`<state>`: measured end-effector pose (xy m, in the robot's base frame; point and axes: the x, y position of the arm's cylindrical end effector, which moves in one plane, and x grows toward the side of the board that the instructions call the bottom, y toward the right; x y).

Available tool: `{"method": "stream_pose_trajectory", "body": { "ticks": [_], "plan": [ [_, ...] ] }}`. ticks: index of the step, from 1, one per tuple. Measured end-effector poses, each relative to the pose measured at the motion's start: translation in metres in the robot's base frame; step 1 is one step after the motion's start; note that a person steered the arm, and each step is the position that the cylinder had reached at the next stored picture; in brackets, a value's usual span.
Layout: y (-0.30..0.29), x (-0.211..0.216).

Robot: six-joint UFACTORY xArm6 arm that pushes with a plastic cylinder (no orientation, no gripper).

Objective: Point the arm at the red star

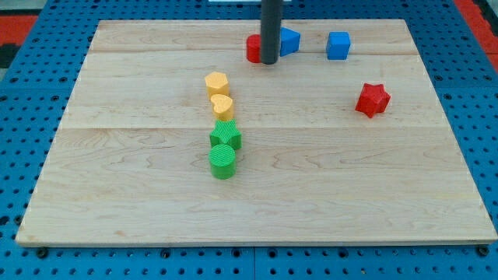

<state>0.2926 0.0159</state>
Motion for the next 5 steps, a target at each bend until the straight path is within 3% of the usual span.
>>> {"method": "stream_pose_trajectory", "body": {
  "ticks": [1,2,3,4,5],
  "plan": [
    [-0.032,-0.002],
    [-0.009,0.021],
    [0.039,0.055],
    [0.094,0.043],
    [0.16,0.064]
  ]
}}
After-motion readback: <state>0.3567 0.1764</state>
